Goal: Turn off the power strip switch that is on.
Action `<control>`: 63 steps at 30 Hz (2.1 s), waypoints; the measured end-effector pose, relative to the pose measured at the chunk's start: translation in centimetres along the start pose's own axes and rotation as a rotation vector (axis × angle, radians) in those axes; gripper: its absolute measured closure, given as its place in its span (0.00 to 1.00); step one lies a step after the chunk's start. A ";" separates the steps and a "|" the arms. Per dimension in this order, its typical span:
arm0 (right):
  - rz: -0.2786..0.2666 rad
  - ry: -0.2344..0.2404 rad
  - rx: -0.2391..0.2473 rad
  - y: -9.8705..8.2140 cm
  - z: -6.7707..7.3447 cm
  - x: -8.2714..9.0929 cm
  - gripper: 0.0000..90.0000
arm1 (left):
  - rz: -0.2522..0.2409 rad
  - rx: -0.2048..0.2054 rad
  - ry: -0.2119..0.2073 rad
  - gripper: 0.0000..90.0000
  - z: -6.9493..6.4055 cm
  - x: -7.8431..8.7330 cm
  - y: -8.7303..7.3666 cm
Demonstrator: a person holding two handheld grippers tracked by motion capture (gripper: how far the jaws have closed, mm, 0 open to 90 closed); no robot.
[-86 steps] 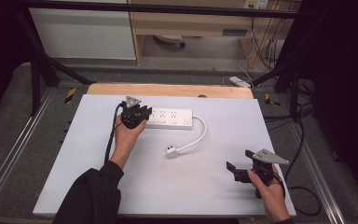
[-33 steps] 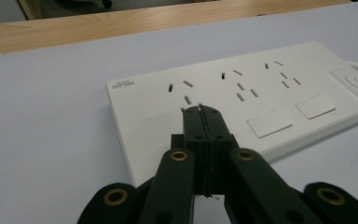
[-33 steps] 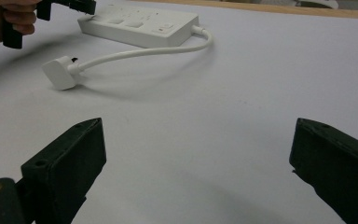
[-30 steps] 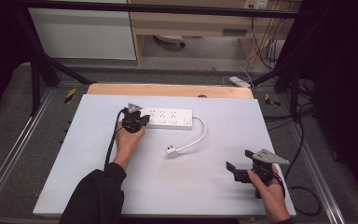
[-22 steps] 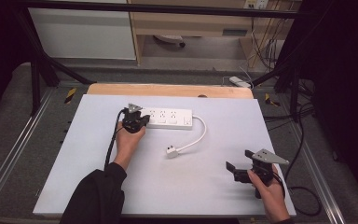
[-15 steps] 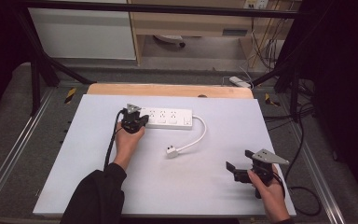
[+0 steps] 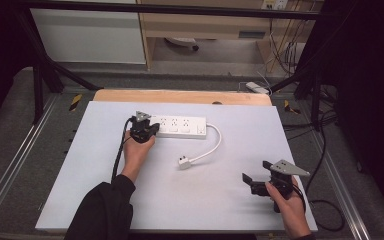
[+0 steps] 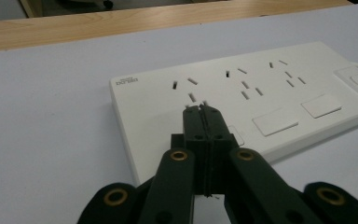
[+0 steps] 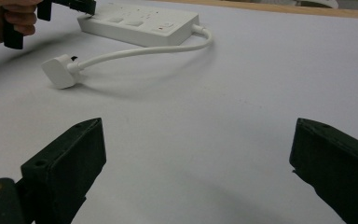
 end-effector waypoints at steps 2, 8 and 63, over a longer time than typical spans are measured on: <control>0.001 0.001 0.002 0.0 0.0 0.0 0.04 | 0.002 -0.004 0.004 1.00 0.0 0.0 0.0; -0.001 0.000 0.001 0.0 0.0 0.0 0.04 | 0.002 -0.015 0.010 1.00 -0.1 0.0 0.0; -0.005 0.002 0.000 0.0 0.0 0.1 0.04 | -0.117 -0.041 -0.058 0.97 -0.9 2.3 1.1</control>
Point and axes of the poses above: each handheld gripper's, and its own axes: x roughly backward along the jaws, y roughly out of its top, z roughly to its left, the point moved 2 cm from there along -x, roughly forward along the jaws, and after that the axes turned 14 degrees about z, right-handed, at the moved point
